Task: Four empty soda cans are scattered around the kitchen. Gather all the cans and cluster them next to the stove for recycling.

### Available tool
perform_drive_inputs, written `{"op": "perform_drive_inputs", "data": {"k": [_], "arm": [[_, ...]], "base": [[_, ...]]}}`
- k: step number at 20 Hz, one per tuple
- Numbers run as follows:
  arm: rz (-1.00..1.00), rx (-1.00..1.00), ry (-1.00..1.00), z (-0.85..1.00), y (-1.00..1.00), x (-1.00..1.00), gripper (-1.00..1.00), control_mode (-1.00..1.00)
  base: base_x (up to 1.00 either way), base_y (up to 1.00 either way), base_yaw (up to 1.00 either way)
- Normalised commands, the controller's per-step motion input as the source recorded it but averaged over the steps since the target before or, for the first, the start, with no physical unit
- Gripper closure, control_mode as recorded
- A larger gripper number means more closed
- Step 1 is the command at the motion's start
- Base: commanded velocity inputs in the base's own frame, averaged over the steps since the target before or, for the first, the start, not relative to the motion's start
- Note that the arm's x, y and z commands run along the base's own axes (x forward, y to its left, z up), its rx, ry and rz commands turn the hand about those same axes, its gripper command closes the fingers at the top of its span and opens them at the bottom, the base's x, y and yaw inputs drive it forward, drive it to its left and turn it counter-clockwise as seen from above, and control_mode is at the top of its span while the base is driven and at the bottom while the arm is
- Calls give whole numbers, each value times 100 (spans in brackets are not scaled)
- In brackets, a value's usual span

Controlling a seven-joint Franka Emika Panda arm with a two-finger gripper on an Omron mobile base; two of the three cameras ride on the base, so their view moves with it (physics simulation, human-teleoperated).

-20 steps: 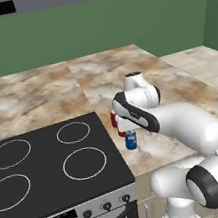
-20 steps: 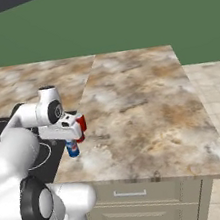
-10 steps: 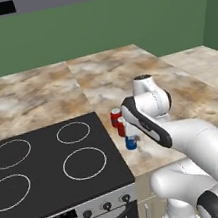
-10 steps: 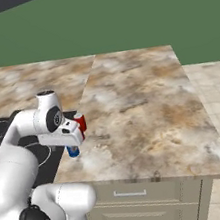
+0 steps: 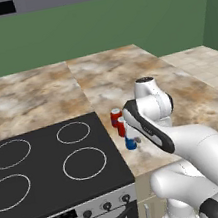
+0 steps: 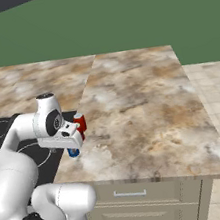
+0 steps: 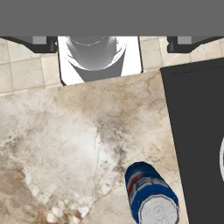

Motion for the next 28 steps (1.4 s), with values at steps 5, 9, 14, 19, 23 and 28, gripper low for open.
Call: {"op": "perform_drive_inputs", "data": {"k": [5,9,14,19,23,28], "arm": [[0,0,0,0,2,-5,-100,-100],[0,0,0,0,0,0,-100,100],[0,0,0,0,0,0,-100,100],[0,0,0,0,0,0,-100,100],[0,0,0,0,0,0,-100,100],[0,0,0,0,0,0,-100,100]], "base": [[0,0,0],[-34,1,-1],[-51,18,-5],[-30,57,-8],[-22,89,-2],[-15,87,0]]}}
